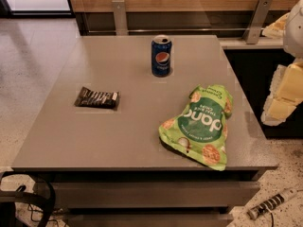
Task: Pick rxbar chocolate
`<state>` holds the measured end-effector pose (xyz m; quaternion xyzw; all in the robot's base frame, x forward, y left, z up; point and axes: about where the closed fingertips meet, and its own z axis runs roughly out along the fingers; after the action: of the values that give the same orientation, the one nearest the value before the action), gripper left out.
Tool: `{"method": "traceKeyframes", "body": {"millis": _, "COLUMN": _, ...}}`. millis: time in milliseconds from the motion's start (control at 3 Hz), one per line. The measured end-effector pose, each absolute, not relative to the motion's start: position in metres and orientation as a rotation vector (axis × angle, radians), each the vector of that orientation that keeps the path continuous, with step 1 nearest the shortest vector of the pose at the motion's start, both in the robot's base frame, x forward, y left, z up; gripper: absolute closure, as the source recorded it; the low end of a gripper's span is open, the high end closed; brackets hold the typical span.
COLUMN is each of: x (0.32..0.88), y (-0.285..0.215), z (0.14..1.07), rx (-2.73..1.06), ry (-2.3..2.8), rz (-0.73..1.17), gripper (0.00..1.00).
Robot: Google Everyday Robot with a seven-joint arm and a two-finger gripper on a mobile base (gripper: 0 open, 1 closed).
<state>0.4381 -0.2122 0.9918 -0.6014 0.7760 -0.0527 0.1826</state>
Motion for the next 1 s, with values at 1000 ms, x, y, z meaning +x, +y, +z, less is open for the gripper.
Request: {"method": "traceKeyframes", "body": {"millis": 1000, "x": 0.465, "y": -0.195, "z": 0.966, "rx": -1.678, "ry": 2.112, "rz": 0.002, "gripper": 0.00}}
